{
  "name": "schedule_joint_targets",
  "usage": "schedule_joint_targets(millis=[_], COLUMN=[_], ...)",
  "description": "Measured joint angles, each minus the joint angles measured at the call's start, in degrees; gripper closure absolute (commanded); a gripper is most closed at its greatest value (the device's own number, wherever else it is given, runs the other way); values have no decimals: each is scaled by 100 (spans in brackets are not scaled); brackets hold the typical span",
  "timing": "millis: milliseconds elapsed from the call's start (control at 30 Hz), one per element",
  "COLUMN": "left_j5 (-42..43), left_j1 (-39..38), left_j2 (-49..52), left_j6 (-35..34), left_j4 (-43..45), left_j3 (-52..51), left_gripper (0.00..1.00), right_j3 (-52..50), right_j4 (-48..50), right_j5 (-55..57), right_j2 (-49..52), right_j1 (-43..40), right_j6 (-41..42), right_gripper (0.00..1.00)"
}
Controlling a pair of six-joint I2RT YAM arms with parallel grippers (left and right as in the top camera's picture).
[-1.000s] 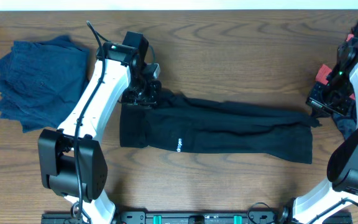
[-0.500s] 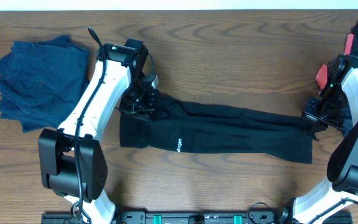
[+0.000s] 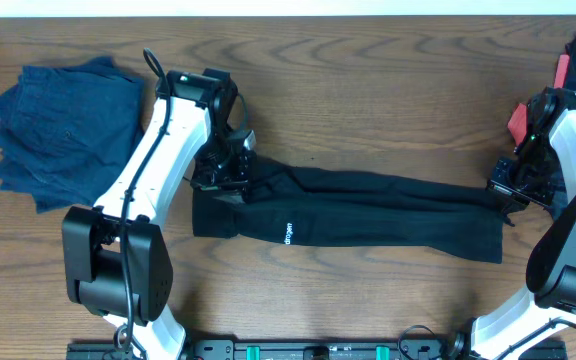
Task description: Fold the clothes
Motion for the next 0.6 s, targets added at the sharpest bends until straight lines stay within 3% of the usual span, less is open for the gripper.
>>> schedule_joint_targets(millis=[333, 600], left_j5=[15, 17], left_j1=[0, 0], left_j2=[0, 0], left_j6=[-11, -15], left_j4=[74, 671], left_j3=[-271, -271], left_gripper=[57, 57], right_j3=[0, 0], right_j4=[0, 0], right_j5=[0, 24], right_j2=[0, 0], right_j1=[0, 0], right_j6=[0, 0], right_gripper=[99, 99])
